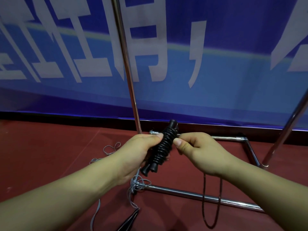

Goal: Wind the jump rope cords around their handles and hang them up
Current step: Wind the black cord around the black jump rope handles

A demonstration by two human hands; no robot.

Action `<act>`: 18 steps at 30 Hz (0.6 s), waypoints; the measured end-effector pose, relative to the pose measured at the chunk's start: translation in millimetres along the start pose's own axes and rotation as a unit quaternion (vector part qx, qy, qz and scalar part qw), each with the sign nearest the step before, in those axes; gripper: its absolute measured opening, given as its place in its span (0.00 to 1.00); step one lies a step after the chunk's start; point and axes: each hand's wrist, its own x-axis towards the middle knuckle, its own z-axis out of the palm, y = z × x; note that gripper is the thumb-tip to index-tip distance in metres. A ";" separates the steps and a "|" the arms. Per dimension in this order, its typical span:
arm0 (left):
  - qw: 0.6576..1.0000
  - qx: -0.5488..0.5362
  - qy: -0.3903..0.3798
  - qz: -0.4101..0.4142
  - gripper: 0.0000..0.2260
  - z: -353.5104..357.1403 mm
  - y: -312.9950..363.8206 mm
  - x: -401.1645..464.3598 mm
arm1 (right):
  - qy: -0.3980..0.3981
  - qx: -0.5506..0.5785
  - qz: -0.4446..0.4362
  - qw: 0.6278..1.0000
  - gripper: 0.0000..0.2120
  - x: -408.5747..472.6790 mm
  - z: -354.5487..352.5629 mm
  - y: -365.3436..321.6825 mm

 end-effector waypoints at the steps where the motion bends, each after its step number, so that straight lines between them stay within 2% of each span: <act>1: 1.000 0.007 -0.009 0.007 0.16 0.0 0.9 -0.5 | 0.002 0.001 -0.001 1.000 0.18 -0.2 1.2 -1.4; 7: 0.997 0.058 -0.034 0.022 0.17 -1.9 -1.9 0.3 | -0.026 -0.032 -0.030 0.999 0.16 -1.7 3.3 -1.1; 10: 1.000 -0.004 -0.022 0.013 0.08 -2.4 -1.0 0.0 | -0.081 0.015 -0.029 0.996 0.12 -2.5 -3.4 -3.1; 12: 1.000 -0.024 -0.014 0.011 0.05 -2.8 -0.4 -1.2 | -0.108 0.042 -0.025 0.993 0.12 -3.1 -7.6 -4.3; 15: 0.998 -0.057 -0.010 0.015 0.09 -3.7 -0.1 -1.5 | -0.101 0.034 -0.028 0.994 0.11 -2.8 -11.8 -6.1; 18: 0.996 -0.089 -0.003 0.013 0.15 -3.3 -0.2 -0.3 | -0.074 -0.028 -0.014 0.997 0.20 -1.7 -16.1 -3.8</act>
